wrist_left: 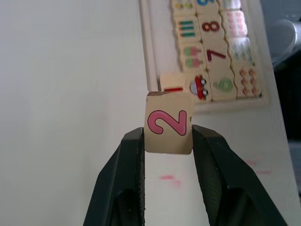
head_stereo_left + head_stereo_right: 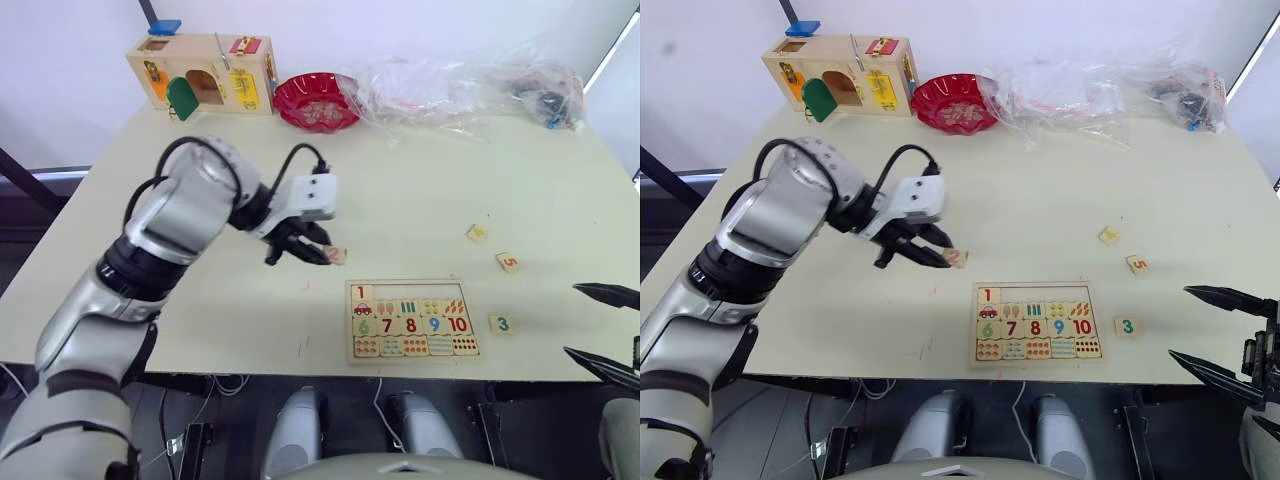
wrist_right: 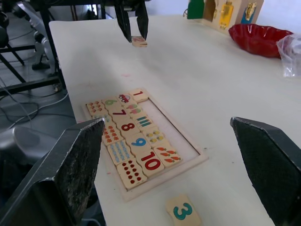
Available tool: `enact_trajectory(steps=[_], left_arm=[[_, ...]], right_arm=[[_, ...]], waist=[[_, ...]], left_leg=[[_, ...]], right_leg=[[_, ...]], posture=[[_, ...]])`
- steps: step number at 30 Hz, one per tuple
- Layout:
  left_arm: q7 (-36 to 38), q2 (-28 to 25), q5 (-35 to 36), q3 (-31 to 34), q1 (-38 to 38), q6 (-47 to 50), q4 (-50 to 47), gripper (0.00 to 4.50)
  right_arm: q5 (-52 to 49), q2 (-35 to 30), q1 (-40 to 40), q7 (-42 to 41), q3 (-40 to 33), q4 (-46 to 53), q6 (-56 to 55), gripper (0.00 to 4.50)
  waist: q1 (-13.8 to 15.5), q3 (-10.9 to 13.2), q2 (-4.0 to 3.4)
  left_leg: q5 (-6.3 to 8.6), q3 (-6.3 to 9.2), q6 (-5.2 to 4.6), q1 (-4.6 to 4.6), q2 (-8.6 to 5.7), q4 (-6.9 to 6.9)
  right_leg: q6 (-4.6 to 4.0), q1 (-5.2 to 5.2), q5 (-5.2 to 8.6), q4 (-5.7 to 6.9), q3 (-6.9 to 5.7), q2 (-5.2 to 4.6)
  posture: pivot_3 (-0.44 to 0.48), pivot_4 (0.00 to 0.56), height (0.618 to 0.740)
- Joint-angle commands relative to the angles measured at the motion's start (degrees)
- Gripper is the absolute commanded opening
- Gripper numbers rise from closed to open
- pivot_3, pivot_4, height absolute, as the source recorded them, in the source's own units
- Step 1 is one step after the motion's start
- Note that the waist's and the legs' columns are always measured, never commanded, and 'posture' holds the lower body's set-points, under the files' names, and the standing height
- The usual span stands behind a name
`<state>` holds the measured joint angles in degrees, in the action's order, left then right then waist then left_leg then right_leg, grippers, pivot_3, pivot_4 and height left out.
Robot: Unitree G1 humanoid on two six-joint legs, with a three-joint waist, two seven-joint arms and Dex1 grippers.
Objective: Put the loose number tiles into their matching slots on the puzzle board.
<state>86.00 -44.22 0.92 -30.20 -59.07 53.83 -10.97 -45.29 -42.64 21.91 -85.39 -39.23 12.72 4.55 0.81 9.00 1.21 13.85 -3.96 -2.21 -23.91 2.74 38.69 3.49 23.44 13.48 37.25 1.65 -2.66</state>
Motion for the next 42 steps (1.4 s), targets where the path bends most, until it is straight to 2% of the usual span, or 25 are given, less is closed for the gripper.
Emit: enact_trajectory(steps=[1,13,29,42], left_arm=[[-4.0,2.4,-0.7,-4.6,-4.2,11.7,-2.4,0.99],[-14.2,10.8,4.0,-13.3,-8.6,22.9,-2.1,0.99],[-25.2,15.3,10.8,-18.5,-9.4,27.2,-2.8,0.99],[-30.4,16.2,11.9,-22.4,-7.6,25.3,-2.5,0.99]], right_arm=[[-0.6,0.0,0.0,0.7,-1.2,1.7,-0.8,4.5],[-0.6,0.3,0.9,2.1,-1.2,2.9,-0.5,4.5],[-0.4,1.9,3.2,4.3,-0.8,5.9,-0.7,4.5],[-0.9,2.8,7.1,4.0,-2.7,6.5,-1.3,4.5]], waist=[[-0.1,0.0,0.0],[0.0,0.0,-0.02],[0.0,0.0,-0.02],[0.0,0.0,-0.03]], left_leg=[[0.0,0.01,0.0,0.0,-0.01,0.0],[0.0,0.09,0.0,0.04,-0.04,0.0],[0.0,0.36,0.0,0.04,-0.06,0.0],[0.0,0.37,0.0,0.04,-0.07,0.0]], right_leg=[[0.02,0.01,0.02,0.05,0.0,0.0],[0.03,0.03,0.06,0.21,0.06,0.01],[0.03,0.03,0.07,0.21,0.08,0.0],[0.02,0.03,0.07,0.2,0.08,-0.01]], posture=[[0.0,0.15,0.74],[0.0,0.15,0.74],[0.0,0.15,0.74],[0.0,0.15,0.74]])
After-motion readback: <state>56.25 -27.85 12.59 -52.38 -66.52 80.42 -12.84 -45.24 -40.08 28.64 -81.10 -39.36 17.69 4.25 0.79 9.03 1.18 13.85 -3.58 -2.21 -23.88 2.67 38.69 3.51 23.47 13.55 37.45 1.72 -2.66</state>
